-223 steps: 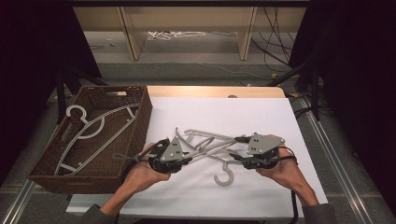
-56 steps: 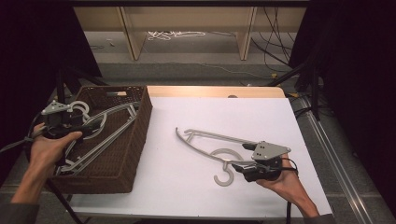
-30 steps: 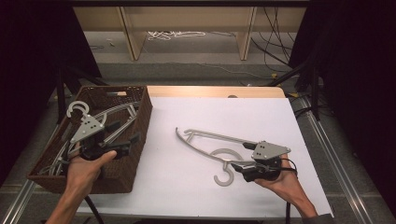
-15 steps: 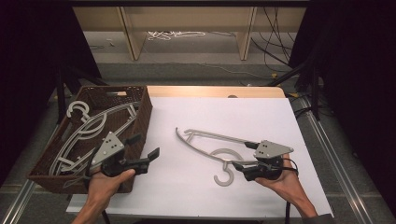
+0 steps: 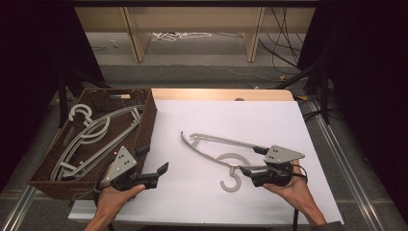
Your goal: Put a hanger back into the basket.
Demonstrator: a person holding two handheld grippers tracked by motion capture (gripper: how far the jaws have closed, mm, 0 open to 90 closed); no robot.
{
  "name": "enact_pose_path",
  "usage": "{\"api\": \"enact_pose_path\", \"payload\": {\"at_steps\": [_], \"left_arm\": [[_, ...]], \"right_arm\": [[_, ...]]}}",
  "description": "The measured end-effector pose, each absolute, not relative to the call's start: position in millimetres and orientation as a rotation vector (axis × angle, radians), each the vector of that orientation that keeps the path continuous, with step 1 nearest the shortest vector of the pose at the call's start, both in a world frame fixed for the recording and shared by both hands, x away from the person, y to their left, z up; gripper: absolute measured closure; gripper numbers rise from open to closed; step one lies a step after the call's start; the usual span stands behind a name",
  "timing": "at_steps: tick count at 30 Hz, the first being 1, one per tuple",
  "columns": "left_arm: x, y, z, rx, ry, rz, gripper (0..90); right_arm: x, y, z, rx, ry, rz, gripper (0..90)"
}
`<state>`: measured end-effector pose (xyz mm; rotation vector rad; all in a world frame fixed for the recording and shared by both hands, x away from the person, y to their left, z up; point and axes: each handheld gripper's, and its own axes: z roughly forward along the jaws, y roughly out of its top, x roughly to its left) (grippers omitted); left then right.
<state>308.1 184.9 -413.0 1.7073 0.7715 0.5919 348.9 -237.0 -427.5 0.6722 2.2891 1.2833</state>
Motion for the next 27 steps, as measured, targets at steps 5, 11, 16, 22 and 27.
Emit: {"api": "enact_pose_path", "payload": {"at_steps": [5, 11, 16, 22, 27], "left_arm": [[303.5, 182.5, -425.2, 1.706, 0.770, 0.591, 17.4], [300.2, 173.9, -435.3, 1.751, 0.717, 0.577, 17.4], [300.6, 174.8, -438.1, 1.752, 0.734, 0.572, 17.4], [300.2, 176.1, -438.9, 1.760, 0.744, 0.574, 17.4], [299.2, 176.4, -439.6, 1.760, 0.742, 0.572, 17.4]], "right_arm": [[347.4, -236.0, -430.3, 0.669, 2.307, 1.274, 18.8], [347.0, -235.2, -431.7, 0.668, 2.319, 1.267, 17.8], [347.9, -236.1, -432.8, 0.669, 2.330, 1.263, 17.3], [351.3, -237.2, -436.3, 0.692, 2.354, 1.238, 16.8], [357.0, -239.0, -442.3, 0.674, 2.415, 1.154, 17.3]]}}
